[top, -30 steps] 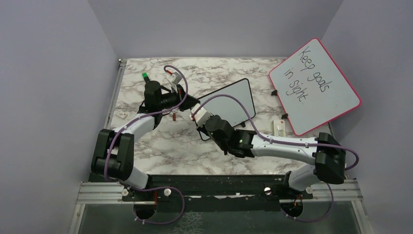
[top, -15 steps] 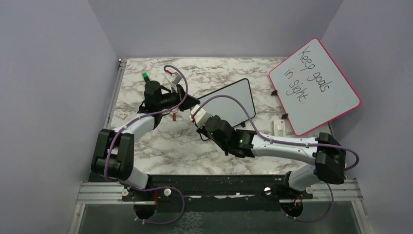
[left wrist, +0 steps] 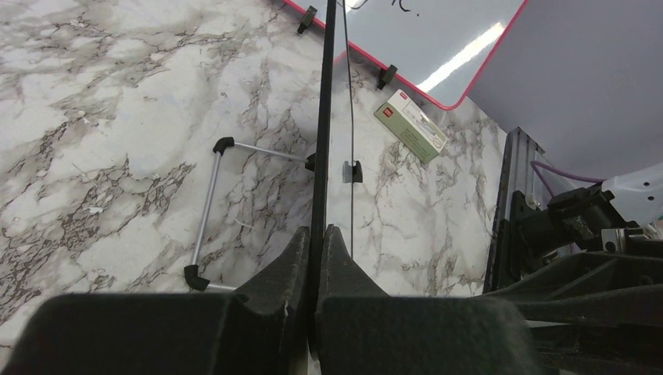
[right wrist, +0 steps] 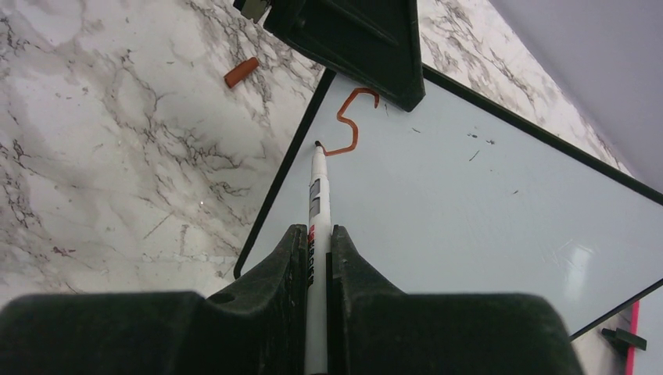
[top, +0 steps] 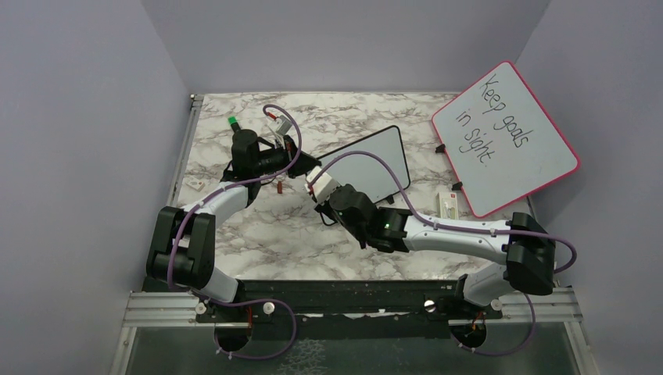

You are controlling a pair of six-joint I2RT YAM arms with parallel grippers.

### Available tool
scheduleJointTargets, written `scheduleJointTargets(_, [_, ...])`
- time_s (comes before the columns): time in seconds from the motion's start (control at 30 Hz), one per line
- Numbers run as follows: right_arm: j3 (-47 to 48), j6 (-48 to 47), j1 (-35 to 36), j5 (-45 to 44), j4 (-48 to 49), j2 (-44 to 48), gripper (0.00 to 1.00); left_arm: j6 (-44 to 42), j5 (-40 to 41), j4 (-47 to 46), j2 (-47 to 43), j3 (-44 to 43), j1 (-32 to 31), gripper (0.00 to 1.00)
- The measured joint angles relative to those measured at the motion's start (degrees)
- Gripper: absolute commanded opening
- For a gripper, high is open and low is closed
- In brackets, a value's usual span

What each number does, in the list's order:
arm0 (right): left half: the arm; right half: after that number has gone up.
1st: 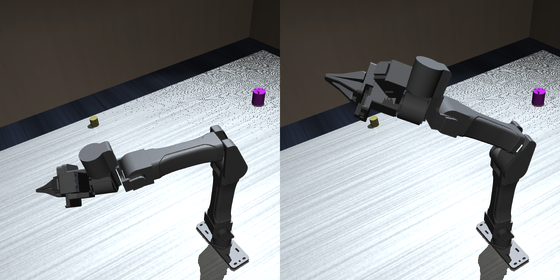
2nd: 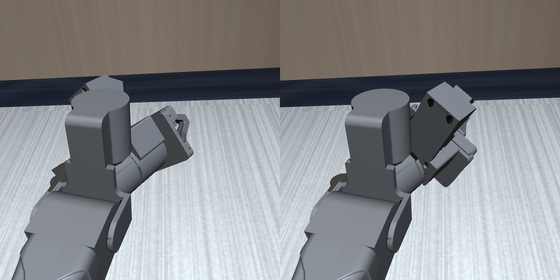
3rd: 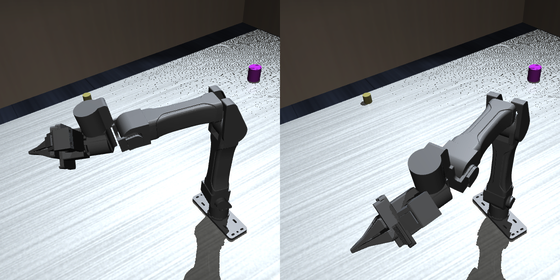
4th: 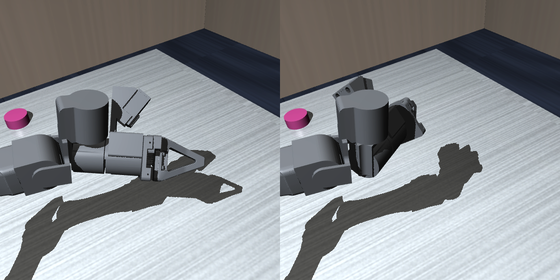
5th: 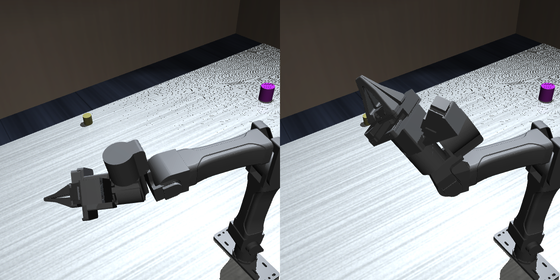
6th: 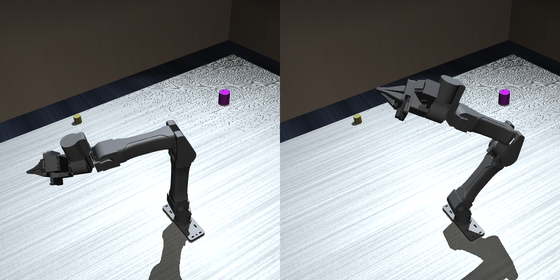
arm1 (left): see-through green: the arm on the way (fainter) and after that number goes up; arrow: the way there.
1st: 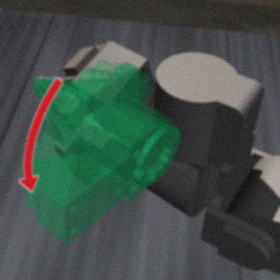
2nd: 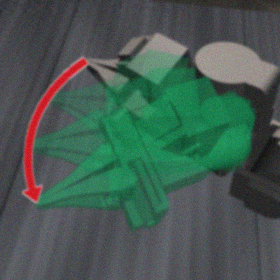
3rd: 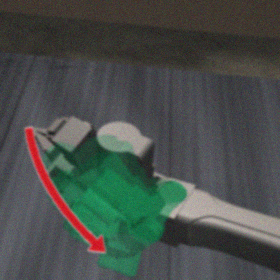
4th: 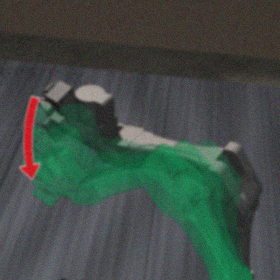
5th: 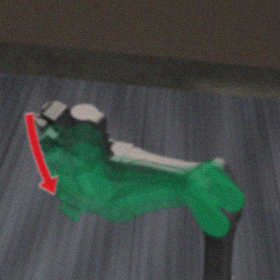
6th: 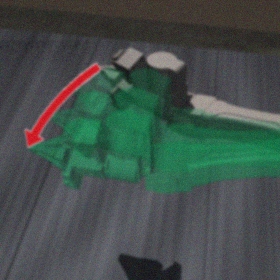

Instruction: Write a sentence on the whiteboard

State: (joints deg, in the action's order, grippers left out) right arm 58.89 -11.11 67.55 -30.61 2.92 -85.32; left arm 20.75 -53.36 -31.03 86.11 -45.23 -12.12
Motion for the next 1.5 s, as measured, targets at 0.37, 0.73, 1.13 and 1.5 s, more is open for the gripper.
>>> scheduleJointTargets(0.37, [-2.54, 1.90, 0.00, -0.76, 1.33, 5.07, 0.01, 0.02, -0.04, -0.04, 0.00, 0.00, 0.00, 0.00])
scheduleJointTargets(0.73, [-3.30, 3.28, 0.00, -3.61, 2.47, 4.50, 0.01, 0.02, -0.04, -0.02, 0.00, -0.02, 0.00, 0.00])
scheduleJointTargets(1.13, [-3.30, 3.58, 0.00, -3.87, 4.17, 3.32, 0.01, 0.02, -0.04, 0.00, 0.00, -0.02, 0.00, 0.00])
scheduleJointTargets(1.5, [-3.30, 3.58, 0.00, -4.46, 4.79, 2.03, 0.01, 0.02, -0.07, 0.04, 0.00, -0.07, 0.00, 0.00])
